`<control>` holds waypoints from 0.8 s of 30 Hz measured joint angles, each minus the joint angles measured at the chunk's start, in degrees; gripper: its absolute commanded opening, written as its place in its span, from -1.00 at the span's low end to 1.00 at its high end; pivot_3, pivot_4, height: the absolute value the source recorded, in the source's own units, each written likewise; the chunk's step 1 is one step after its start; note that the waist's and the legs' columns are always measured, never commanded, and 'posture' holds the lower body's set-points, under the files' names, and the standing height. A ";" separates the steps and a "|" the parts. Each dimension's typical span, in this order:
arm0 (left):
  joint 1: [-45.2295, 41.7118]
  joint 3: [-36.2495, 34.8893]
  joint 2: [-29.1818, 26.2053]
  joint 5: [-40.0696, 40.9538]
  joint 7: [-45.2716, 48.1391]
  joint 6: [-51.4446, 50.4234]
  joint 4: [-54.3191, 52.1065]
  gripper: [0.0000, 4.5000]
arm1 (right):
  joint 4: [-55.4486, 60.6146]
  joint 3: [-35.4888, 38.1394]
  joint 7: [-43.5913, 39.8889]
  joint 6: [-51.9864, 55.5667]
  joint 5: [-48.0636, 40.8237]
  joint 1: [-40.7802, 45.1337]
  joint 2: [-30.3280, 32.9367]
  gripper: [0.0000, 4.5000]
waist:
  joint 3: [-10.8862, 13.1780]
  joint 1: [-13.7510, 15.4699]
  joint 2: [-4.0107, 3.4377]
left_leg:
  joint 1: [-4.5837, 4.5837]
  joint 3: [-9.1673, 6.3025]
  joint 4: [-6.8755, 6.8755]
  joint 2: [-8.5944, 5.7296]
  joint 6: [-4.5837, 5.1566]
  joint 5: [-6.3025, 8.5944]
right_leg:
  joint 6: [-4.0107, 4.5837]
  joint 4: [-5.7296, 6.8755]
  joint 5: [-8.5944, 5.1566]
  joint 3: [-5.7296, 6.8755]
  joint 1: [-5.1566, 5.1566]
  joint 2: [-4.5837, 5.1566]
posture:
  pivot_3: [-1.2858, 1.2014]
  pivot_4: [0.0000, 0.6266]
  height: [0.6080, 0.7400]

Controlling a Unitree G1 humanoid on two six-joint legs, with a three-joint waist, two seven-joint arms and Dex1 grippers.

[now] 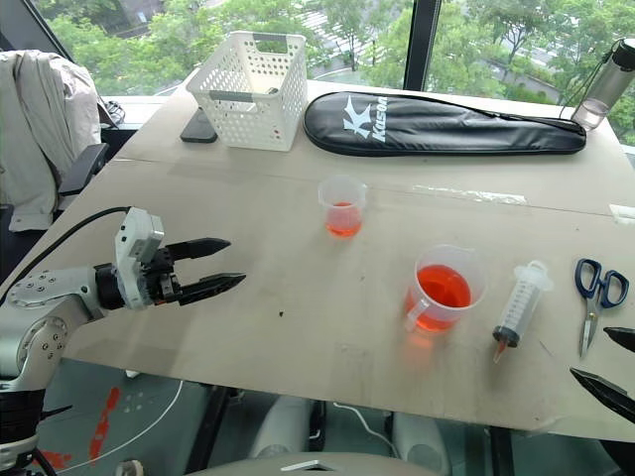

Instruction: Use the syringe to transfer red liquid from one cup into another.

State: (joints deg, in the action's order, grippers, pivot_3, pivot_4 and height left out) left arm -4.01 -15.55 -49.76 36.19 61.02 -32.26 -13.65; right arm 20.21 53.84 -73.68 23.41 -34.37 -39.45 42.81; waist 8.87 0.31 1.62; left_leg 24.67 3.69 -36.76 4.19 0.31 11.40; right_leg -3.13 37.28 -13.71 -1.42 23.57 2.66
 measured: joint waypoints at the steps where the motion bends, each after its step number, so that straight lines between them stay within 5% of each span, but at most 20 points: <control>1: 0.00 0.00 0.00 0.00 0.00 0.00 0.00 0.86 | 0.00 0.00 0.00 0.00 0.00 0.00 0.00 0.98 | 0.00 0.00 0.00 | 0.00 0.00 0.00 0.00 0.00 0.00 | 0.00 0.00 0.00 0.00 0.00 0.00 | 0.03 -0.52 0.75; 14: -10.23 4.67 3.94 7.86 -3.23 -4.49 -11.20 0.86 | 10.13 -5.70 22.49 22.03 -4.18 14.51 9.18 0.98 | -0.01 0.44 0.00 | 0.10 0.08 0.04 -0.05 0.26 -0.15 | 0.22 -0.09 0.14 -0.02 -0.02 -0.06 | 0.03 -0.52 0.75; 24: -10.68 5.24 4.10 11.29 -2.04 -4.95 -13.96 0.86 | 12.87 -6.06 26.90 35.61 -15.95 23.17 12.69 0.98 | -0.01 0.42 0.03 | 0.08 0.03 -0.04 -0.04 0.28 -0.16 | 0.20 -0.08 0.14 -0.01 -0.08 -0.11 | 0.03 -0.52 0.75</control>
State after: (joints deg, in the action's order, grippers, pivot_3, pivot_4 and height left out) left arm -14.69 -10.31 -45.66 47.48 58.98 -37.21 -27.61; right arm 33.08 47.78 -46.78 59.02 -50.32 -16.27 55.50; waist 8.86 0.74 1.65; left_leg 24.76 3.72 -36.80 4.15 0.59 11.24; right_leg -2.93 37.21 -13.57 -1.43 23.49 2.55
